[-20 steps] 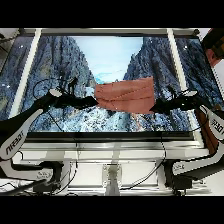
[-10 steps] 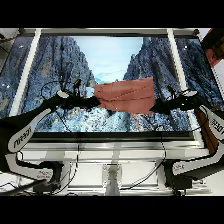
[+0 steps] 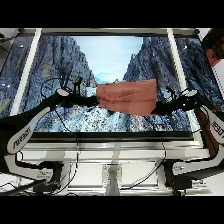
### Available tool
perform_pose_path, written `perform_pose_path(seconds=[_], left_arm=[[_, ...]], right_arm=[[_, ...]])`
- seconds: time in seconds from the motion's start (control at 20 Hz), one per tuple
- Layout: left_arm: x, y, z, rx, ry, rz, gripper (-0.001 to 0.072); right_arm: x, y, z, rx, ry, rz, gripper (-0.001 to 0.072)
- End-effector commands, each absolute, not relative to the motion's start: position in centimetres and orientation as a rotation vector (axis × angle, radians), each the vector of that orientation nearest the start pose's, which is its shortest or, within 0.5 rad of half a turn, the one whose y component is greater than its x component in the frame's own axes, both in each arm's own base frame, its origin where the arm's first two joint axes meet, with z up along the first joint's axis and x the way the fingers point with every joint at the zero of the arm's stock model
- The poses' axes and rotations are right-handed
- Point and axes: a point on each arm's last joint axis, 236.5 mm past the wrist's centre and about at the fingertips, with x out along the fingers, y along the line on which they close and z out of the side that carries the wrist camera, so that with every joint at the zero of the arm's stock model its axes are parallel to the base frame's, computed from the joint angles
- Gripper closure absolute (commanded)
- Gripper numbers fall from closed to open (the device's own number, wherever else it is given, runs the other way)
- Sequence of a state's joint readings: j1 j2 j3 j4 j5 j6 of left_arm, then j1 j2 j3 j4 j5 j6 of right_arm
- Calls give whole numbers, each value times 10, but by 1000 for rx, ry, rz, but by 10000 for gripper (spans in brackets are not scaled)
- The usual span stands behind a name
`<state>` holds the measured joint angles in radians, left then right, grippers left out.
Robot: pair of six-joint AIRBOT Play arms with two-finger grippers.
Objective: Fold the clothes and pants, and hang the long-sleeved shirts on hangers.
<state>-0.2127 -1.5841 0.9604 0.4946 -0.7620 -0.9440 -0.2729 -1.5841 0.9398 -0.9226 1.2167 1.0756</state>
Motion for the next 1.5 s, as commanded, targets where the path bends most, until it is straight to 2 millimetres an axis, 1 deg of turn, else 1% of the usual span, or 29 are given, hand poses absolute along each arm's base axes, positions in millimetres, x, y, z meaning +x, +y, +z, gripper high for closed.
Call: perform_pose_path(seconds=[0.0, 0.1, 0.15, 0.2, 0.3, 0.35, 0.45, 0.55, 0.65, 0.75, 0.85, 0.95, 1.0, 1.05, 1.1, 1.15, 1.2, 1.25, 1.3, 1.35, 1.4, 1.45], left_arm=[[404, -225, -28, -470, 1080, -712, 698], [406, -207, 16, -472, 1003, -734, 698], [404, -199, 40, -462, 961, -747, 698], [400, -193, 62, -453, 921, -761, 698], [386, -186, 108, -420, 830, -789, 698], [377, -185, 133, -395, 775, -803, 698], [357, -184, 180, -343, 656, -821, 697], [331, -184, 224, -291, 538, -836, 697], [302, -184, 262, -241, 425, -848, 697], [269, -183, 296, -210, 323, -855, 697], [234, -183, 325, -215, 242, -858, 698], [202, -182, 346, -265, 194, -858, 698], [190, -181, 352, -290, 182, -853, 698], [183, -177, 353, -329, 195, -829, 698], [185, -172, 348, -379, 234, -785, 698], [192, -164, 339, -415, 277, -729, 699], [204, -155, 325, -427, 321, -668, 699], [218, -148, 308, -426, 370, -620, 698], [233, -147, 289, -440, 431, -600, 698], [246, -150, 268, -471, 499, -597, 698], [261, -156, 242, -525, 587, -604, 698], [275, -163, 216, -570, 663, -607, 698]], right_arm=[[323, 59, -68, 528, 1468, 516, 702], [330, 61, -32, 487, 1360, 524, 702], [335, 67, -7, 490, 1283, 541, 702], [338, 76, 20, 506, 1210, 569, 702], [331, 102, 84, 550, 1057, 673, 702], [322, 115, 119, 562, 974, 731, 702], [301, 132, 176, 533, 816, 800, 702], [275, 140, 217, 448, 694, 812, 702], [247, 148, 256, 383, 586, 809, 702], [218, 156, 298, 321, 473, 806, 702], [192, 162, 341, 266, 351, 791, 703], [172, 164, 381, 241, 239, 755, 703], [166, 162, 397, 214, 194, 733, 703], [165, 159, 407, 194, 164, 708, 703], [172, 152, 412, 202, 148, 669, 704], [185, 143, 411, 212, 150, 631, 704], [203, 134, 400, 229, 188, 603, 704], [223, 127, 385, 276, 248, 591, 703], [244, 122, 366, 321, 315, 587, 704], [268, 116, 339, 376, 398, 582, 703], [291, 112, 310, 431, 479, 577, 703], [313, 113, 276, 489, 573, 579, 703]])
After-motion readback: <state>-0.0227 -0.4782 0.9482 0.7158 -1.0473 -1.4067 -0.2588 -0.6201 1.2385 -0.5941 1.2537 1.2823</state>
